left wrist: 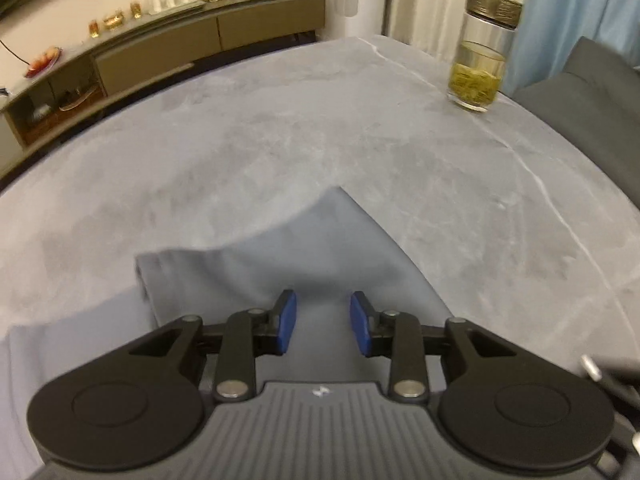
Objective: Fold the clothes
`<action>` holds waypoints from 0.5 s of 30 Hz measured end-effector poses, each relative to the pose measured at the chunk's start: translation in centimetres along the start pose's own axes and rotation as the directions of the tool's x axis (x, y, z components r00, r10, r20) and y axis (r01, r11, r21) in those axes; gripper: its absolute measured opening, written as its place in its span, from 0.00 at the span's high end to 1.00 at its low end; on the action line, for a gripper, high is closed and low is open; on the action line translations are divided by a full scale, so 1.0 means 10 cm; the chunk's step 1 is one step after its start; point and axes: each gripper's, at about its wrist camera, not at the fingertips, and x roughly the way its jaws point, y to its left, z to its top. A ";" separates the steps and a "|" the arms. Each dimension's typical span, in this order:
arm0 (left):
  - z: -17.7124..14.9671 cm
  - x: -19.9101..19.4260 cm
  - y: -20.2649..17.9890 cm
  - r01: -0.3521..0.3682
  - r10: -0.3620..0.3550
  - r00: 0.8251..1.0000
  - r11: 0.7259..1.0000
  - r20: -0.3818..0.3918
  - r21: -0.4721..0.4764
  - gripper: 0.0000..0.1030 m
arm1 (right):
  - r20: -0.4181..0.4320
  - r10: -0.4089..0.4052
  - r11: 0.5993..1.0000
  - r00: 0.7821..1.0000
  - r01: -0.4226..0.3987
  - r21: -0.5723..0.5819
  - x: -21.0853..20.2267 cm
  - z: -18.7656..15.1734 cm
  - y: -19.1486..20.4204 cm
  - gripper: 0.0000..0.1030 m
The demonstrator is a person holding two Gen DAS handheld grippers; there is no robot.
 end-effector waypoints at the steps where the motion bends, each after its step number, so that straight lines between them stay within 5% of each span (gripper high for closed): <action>1: 0.02 0.02 0.03 0.006 -0.006 1.000 1.000 0.001 -0.011 0.70 | 0.000 0.009 1.000 1.000 -0.009 0.008 -0.07 -0.07 -0.01 0.72; 4: 0.03 0.03 0.13 0.019 -0.018 1.000 0.999 0.006 -0.041 0.81 | 0.022 0.025 0.999 0.999 -0.026 0.026 -0.29 -0.31 -0.02 0.71; 15: -0.11 -0.09 0.18 -0.036 0.036 0.999 0.998 0.010 -0.046 0.81 | 0.030 0.041 0.999 0.999 -0.042 0.032 -0.48 -0.47 0.00 0.71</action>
